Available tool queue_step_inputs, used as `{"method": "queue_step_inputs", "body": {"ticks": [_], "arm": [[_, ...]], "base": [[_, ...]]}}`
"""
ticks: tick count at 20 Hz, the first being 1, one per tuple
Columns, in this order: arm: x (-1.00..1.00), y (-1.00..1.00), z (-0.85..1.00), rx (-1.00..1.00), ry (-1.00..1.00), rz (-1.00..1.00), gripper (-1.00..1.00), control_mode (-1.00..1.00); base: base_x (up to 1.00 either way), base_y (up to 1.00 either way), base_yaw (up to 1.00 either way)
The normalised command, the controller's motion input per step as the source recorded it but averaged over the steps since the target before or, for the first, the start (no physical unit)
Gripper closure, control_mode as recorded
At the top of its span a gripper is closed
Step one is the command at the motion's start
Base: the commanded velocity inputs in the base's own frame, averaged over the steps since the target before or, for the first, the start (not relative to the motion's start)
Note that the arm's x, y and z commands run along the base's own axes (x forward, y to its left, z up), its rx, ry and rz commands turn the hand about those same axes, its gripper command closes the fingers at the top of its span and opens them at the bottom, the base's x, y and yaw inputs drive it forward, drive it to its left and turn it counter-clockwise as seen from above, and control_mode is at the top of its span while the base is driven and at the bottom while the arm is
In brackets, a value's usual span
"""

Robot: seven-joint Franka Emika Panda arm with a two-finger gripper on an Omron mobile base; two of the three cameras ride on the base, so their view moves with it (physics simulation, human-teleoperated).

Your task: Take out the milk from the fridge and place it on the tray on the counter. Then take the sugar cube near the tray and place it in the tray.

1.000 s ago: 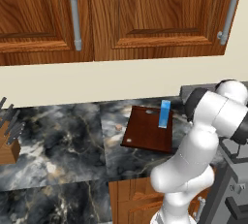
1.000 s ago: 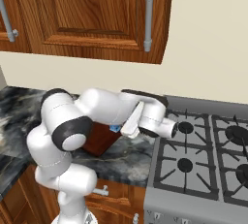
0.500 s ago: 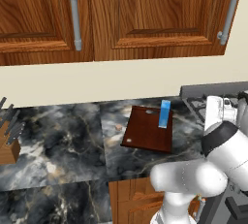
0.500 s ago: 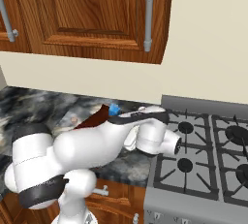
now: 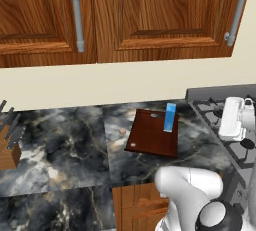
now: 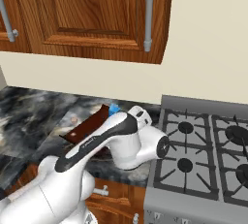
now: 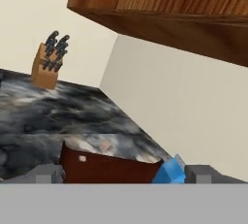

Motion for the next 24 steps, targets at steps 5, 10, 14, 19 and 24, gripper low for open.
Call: {"method": "queue_step_inputs", "body": {"ticks": [5, 10, 14, 19, 24], "arm": [[-0.42, 0.52, 0.43, -0.05, 0.02, -0.18, -1.0, -1.0], [-0.3, 0.58, 0.49, -0.07, 0.07, -0.09, -1.0, -1.0], [-0.17, 0.62, 0.39, -0.06, 0.14, -0.04, -1.0, -1.0], [-0.13, 0.63, 0.15, -0.03, 0.11, -0.03, -1.0, -1.0], [-0.28, 0.58, 0.0, -0.02, 0.03, 0.0, -1.0, -1.0]], "base": [[0.0, 0.0, 0.0], [0.0, 0.0, 0.0], [0.0, 0.0, 0.0], [0.0, 0.0, 0.0], [0.0, 0.0, 0.0]]}}
